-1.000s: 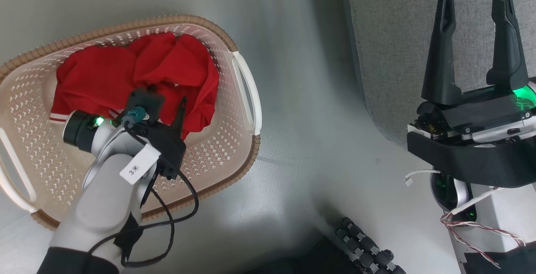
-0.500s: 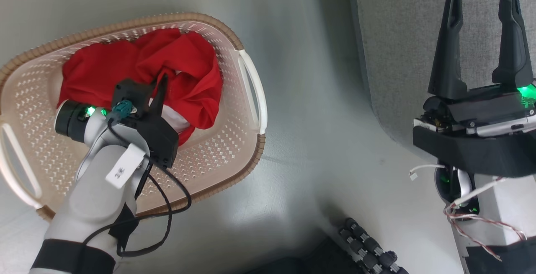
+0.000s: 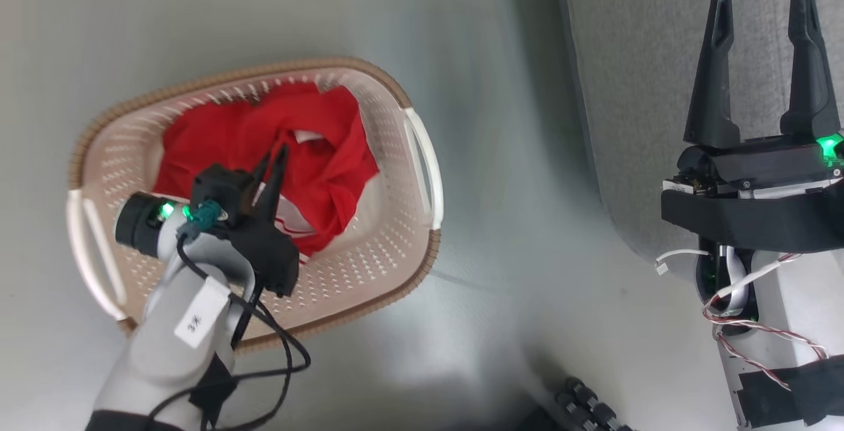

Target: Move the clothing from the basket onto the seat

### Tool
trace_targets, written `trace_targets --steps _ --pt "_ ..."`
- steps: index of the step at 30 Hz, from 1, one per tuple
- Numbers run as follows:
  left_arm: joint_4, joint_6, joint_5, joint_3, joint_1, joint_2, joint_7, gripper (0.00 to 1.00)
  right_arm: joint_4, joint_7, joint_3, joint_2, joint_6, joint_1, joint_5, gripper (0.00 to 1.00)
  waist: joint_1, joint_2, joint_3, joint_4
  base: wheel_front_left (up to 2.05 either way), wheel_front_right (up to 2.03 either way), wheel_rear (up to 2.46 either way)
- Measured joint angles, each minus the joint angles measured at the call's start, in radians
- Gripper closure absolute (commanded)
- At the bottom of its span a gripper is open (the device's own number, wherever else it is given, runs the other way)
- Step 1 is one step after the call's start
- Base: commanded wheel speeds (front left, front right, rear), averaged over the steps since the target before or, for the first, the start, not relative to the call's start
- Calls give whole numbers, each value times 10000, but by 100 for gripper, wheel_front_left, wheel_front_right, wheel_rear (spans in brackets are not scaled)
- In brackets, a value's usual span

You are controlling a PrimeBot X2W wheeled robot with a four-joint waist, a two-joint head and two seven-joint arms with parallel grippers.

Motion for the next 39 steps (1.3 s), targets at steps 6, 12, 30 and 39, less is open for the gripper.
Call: trace_targets --steps 6,12,30,39 --pt "-514 -36 -303 25 448 -46 -2 100 522 0 -107 -125 90 198 -12 0 -1 0 -739 286 0 0 0" --pt "-1480 -42 -428 140 880 -75 -2 100 928 0 -178 -173 221 379 -12 0 -1 0 -1563 585 0 0 0" --pt "-3800 -117 -420 575 1466 412 -4 100 2429 2 15 -203 704 665 -17 0 -2 -1 -4376 1416 0 0 0" --pt "-4163 -121 -341 564 1457 688 -4 100 3116 2 226 -92 961 1012 -17 0 -3 -1 -5751 1691 0 0 0"
